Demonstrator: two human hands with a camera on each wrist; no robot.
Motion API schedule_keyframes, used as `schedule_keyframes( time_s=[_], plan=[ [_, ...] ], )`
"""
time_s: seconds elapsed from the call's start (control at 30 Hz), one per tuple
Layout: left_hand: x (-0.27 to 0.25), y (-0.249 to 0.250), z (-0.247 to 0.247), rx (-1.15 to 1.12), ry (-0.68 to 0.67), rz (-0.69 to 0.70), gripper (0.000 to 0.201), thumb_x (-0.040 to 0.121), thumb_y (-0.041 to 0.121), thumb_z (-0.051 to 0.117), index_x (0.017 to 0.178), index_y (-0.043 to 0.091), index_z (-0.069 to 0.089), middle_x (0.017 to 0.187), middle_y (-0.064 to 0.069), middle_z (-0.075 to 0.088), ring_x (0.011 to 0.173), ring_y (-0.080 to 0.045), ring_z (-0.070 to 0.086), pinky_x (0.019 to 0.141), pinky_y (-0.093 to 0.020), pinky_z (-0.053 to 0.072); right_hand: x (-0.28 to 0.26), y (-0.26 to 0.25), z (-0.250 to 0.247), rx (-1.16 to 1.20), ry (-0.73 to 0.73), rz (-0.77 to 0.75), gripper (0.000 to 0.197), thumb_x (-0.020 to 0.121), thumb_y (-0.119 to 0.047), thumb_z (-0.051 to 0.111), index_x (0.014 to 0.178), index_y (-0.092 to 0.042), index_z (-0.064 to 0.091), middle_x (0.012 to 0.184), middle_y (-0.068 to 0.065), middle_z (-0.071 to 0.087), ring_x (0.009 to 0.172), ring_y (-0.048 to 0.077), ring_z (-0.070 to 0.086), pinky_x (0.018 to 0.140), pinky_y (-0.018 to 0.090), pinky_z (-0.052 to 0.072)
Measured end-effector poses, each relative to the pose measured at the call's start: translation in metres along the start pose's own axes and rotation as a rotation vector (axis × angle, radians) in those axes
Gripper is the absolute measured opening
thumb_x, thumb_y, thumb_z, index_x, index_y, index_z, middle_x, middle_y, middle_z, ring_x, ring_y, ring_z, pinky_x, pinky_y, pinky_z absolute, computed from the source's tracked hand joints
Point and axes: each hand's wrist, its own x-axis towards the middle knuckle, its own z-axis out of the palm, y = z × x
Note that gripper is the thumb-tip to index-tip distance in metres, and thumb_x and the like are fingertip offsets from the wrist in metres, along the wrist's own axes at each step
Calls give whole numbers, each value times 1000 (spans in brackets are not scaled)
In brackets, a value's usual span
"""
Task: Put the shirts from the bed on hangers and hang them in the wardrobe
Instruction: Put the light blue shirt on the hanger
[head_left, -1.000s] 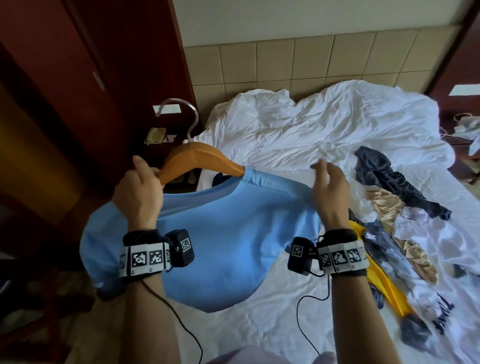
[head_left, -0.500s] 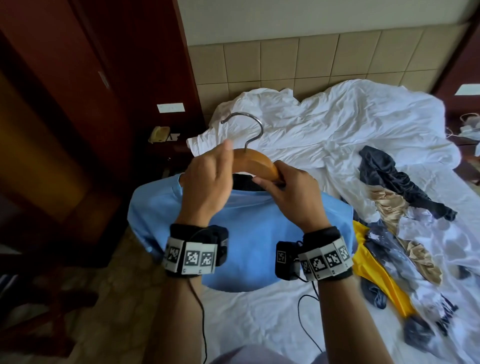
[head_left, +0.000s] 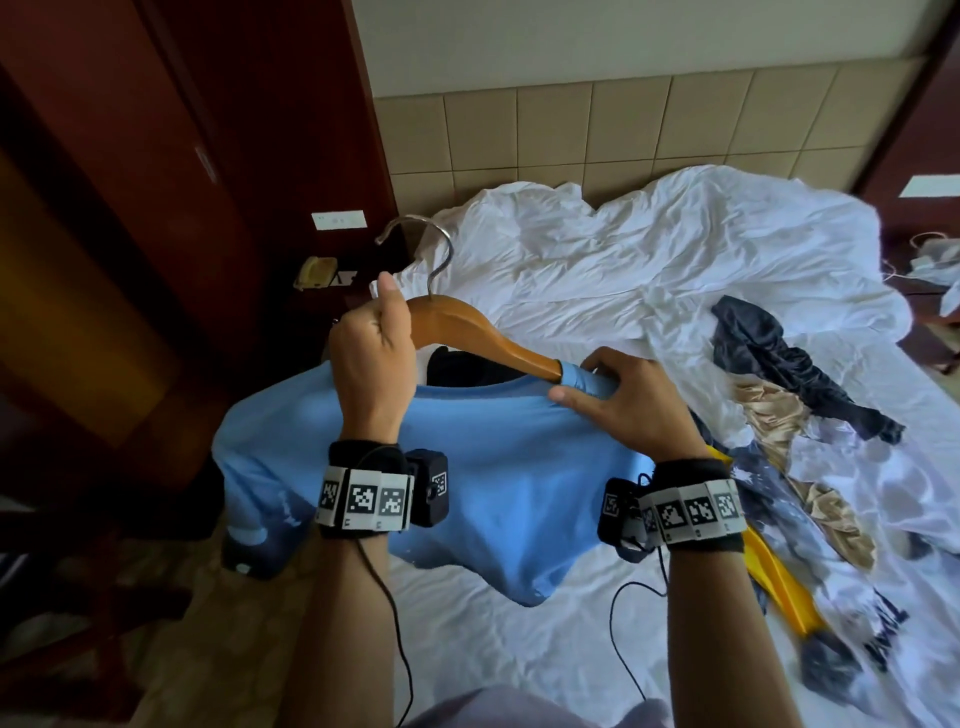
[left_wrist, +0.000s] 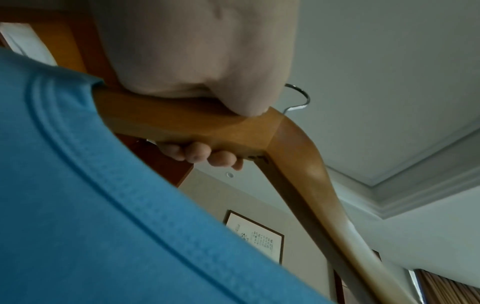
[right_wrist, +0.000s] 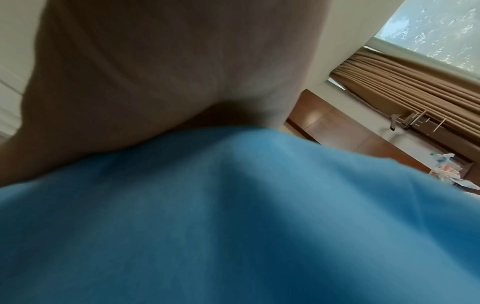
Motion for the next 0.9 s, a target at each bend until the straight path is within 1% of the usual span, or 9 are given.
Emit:
schedule_keyframes(
  time_s=[0.13,0.3,0.43,0.5,0.57,0.67,0.73,0.8,0.9],
  plan=[
    [-2,-13,2,-16,-39,-24,69,111,42,32,53,5,39,42,3,37,40,-18,36,48,-32,25,-1,-7,8,-44,-52,-1,66,71,-96,56,78,-30,59,66,-7,59,65,7,57,59,30,38],
    [-14,-6,17,-11,-178,-18,62,112,38,36,53,16,34,44,5,39,43,-12,39,50,-31,25,5,-56,18,239,-46,-125,59,97,-78,45,94,-26,72,89,-12,74,92,6,71,84,40,57],
    [-25,3,29,-14,-323,24,61,112,46,28,63,20,55,58,3,60,58,-14,61,57,-34,45,8,-97,35,346,20,-112,41,96,-71,56,86,-31,60,68,-20,61,66,6,59,63,26,44],
    [-27,5,32,-46,-371,12,58,113,41,27,65,31,58,61,7,63,62,-5,63,60,-24,46,7,-101,44,402,79,-53,44,94,-71,59,78,-31,53,59,-18,51,57,7,47,60,24,38],
    [-24,3,32,-67,-373,23,56,114,39,27,74,30,66,71,9,68,72,1,66,67,-18,47,5,-95,49,407,142,-25,43,95,-68,61,77,-30,54,60,-18,52,58,7,47,61,27,39],
    [-18,-19,29,161,-327,149,66,110,48,21,89,15,75,88,-2,76,86,-22,71,81,-36,51,5,-83,42,412,219,29,37,96,-64,64,80,-30,60,66,-21,61,64,2,57,64,24,42],
    [-18,-41,26,356,-273,215,72,109,48,21,75,6,67,77,-14,72,74,-39,66,72,-44,47,8,-76,34,430,273,30,37,95,-64,66,80,-29,62,68,-20,63,67,1,59,66,28,46],
    [-22,-57,22,421,-237,231,72,109,46,22,65,3,61,65,-16,66,63,-41,62,63,-44,47,10,-69,27,442,302,27,40,92,-66,68,81,-28,67,74,-15,70,73,4,65,69,36,54],
    [-27,-68,20,387,-233,139,75,109,47,22,66,3,64,62,-12,67,62,-35,65,63,-45,52,9,-66,27,399,293,42,46,89,-72,67,82,-27,69,76,-10,72,76,8,69,72,39,58]
  ],
)
